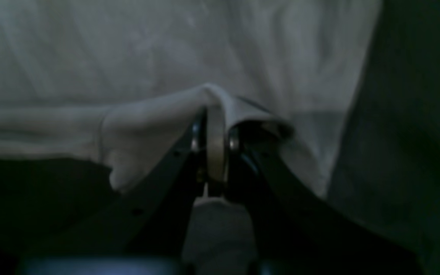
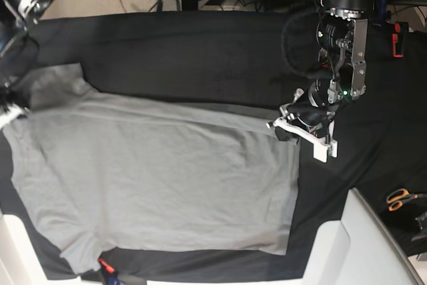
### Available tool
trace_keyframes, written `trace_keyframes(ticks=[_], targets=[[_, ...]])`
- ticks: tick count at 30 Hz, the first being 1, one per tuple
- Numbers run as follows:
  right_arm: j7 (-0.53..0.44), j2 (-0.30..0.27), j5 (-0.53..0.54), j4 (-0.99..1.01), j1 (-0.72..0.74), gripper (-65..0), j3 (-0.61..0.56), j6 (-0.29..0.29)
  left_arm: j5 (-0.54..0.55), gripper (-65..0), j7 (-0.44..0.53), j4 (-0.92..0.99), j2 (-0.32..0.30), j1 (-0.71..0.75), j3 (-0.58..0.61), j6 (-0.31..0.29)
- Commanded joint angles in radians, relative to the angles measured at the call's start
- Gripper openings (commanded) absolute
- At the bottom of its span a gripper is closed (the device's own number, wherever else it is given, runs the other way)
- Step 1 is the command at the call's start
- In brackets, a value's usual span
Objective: Fold the T-shirt properly
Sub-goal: 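Lift the shoulders with both grippers and fold them toward the hem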
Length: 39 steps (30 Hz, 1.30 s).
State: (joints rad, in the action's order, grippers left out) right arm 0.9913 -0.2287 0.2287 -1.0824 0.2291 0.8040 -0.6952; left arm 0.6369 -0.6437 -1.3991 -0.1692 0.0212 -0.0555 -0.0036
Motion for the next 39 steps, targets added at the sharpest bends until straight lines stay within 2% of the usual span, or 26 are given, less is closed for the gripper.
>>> trace_keyframes(ticks=[1,6,12,18,23,28,30,31,33,38,39], targets=[[-0.038,-0.016,-0.002,0.001,0.033,-64.5,-0.010,-0.003,0.008,-65.0,0.015,-0.007,-0.005,-0.019,-0.002,-0.006],[-0.128,-0.018,-0.045,0.121,0.105,-64.5,-0.021,-0.003,0.004,-65.0,0.017,0.054,-0.003,-0.063,-0.002,-0.006],[-0.240,-0.018,-0.182,0.229,0.189,-64.5,-0.011,-0.003,0.004,-65.0,0.020,0.157,-0.003,-0.126,-0.002,-0.006],[-0.355,-0.018,-0.188,0.278,0.212,-64.5,-0.018,-0.003,0.002,-65.0,0.025,0.254,-0.003,-0.200,0.006,-0.006],[-0.432,-0.018,-0.188,0.339,0.230,-64.5,-0.011,-0.003,0.002,-65.0,0.094,0.327,-0.002,-0.235,0.010,-0.006],[-0.542,-0.015,-0.186,0.368,0.234,-64.7,-0.011,0.032,0.002,-65.0,0.107,0.390,-0.002,-0.260,0.010,-0.011],[-0.587,-0.010,-0.186,0.368,0.234,-64.7,-0.011,0.041,0.002,-65.0,0.144,0.393,-0.002,-0.260,0.010,-0.011],[-0.605,-0.010,-0.186,0.368,0.234,-64.7,-0.011,0.065,0.002,-65.0,0.160,0.395,-0.002,-0.260,0.012,-0.011],[-0.633,-0.008,-0.186,0.368,0.234,-64.7,-0.011,0.111,0.002,-65.0,0.172,0.395,-0.002,-0.260,0.012,-0.011],[-0.656,-0.008,-0.186,0.368,0.234,-64.8,-0.010,0.138,0.002,-65.0,0.173,0.396,0.000,-0.277,0.030,-0.011],[-0.656,-0.008,-0.186,0.368,0.234,-64.8,-0.010,0.162,0.002,-65.0,0.181,0.396,0.000,-0.281,0.056,-0.011]])
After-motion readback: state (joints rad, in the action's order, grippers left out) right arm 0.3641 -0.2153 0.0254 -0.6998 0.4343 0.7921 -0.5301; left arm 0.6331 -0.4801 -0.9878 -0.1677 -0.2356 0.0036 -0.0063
